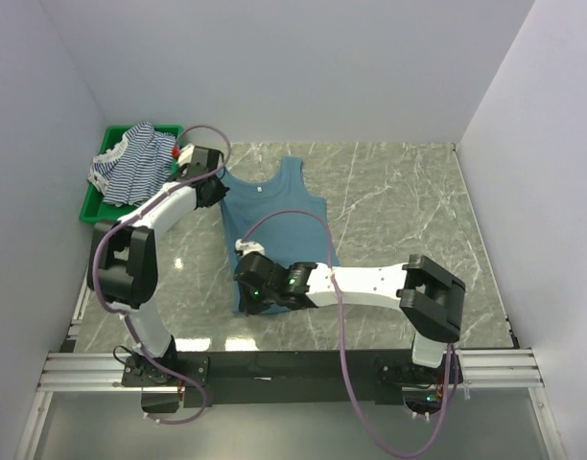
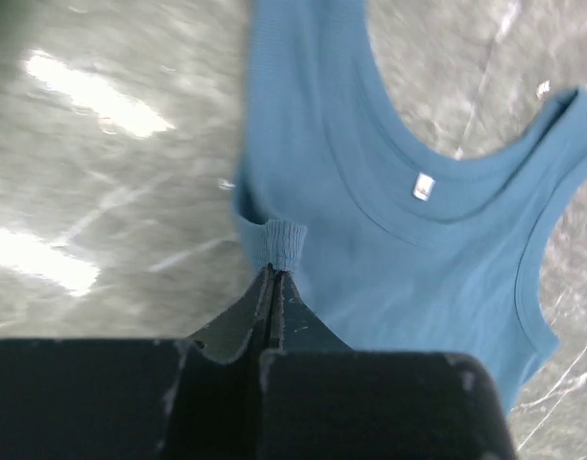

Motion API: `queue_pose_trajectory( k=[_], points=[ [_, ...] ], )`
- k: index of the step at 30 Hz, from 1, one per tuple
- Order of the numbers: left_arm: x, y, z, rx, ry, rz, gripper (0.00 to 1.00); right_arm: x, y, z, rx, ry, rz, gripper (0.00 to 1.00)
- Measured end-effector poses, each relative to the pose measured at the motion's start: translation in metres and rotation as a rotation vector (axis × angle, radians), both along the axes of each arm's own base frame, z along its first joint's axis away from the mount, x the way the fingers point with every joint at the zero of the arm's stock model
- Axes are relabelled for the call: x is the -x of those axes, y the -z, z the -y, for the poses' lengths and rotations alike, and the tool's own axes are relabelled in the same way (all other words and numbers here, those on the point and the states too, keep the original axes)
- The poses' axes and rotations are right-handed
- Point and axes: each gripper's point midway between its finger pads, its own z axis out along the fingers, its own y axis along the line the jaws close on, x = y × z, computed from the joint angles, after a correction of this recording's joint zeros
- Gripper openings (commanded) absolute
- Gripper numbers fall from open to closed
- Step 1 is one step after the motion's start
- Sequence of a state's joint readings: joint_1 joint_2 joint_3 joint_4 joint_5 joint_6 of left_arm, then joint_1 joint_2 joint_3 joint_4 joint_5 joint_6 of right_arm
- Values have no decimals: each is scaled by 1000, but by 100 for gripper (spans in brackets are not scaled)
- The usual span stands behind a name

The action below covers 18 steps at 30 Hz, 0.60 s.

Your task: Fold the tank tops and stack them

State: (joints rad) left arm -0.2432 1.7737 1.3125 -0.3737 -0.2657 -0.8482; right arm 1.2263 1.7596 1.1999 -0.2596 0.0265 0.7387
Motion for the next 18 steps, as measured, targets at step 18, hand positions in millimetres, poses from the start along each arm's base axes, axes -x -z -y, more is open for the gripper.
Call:
queue_pose_trajectory(
  k=[18],
  points=[
    [-7, 47, 92, -106, 196, -111, 1, -13, 37, 93, 36, 201, -40, 0]
  ],
)
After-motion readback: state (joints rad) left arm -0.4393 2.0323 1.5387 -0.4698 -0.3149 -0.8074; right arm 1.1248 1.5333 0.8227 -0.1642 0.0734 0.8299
